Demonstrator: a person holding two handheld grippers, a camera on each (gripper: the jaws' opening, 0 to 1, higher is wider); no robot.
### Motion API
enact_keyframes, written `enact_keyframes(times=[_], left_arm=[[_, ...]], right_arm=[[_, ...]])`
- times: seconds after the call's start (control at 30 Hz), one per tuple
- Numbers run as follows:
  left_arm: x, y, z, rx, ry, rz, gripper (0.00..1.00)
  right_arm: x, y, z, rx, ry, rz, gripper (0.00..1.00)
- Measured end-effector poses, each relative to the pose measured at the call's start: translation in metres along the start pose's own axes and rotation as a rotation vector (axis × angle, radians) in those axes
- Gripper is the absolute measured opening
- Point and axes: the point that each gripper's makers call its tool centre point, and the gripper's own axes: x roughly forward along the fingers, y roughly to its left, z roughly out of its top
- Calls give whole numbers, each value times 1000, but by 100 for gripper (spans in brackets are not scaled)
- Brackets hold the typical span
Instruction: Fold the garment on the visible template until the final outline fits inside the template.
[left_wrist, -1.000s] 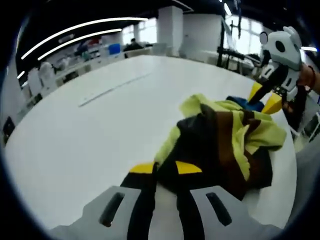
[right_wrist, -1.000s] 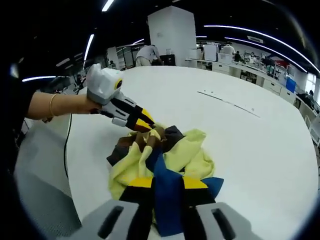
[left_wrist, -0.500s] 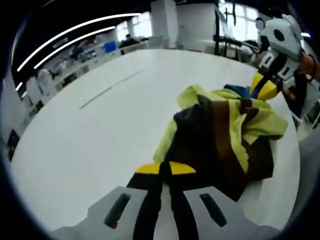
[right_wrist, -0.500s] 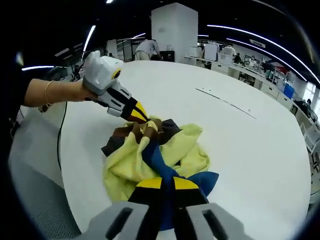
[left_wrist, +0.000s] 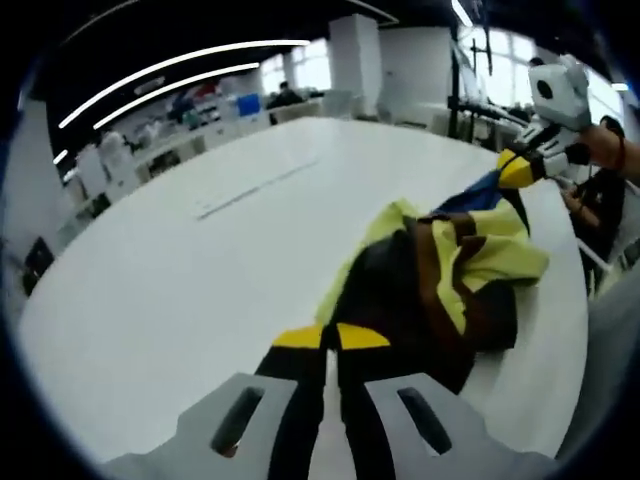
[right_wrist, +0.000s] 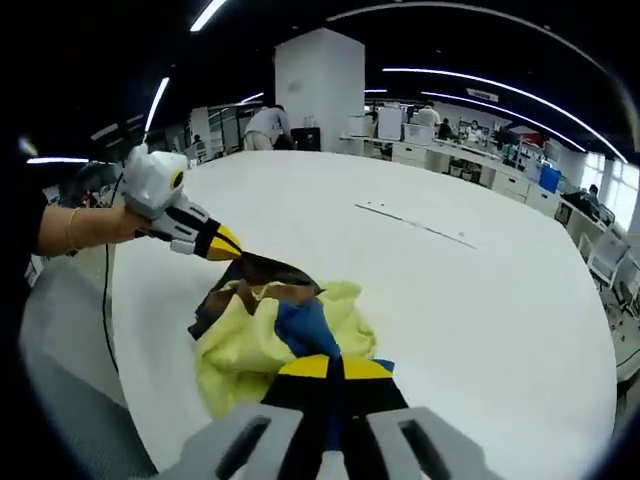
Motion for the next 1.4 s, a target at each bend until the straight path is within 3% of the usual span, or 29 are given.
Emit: enact_keyframes(times=[0.23,0.5,0.73,1.0,1.17,1.4], left_arm=[[-21,11,15,-10,-51,50,0],[-40,39,19,-25,-69,149,0],[-50,59,11,-66,-63,199,0],[-58,83,-12,-63,5,275,0],[-65,94,-21,-80,26,310,0],[-73,107,-38,-79,78,356,0]], right_arm=[[-7,-17,7,20,-21,-25,0],[-21,-52,16,57,-45,-103,0],[-24,-67,12,70,-34,-134,0],[-33,-92,11,133,-51,-193,0],[-38,-108,2,151,-31,-241,0],[-37,-113,-16,185,11,-254,0]])
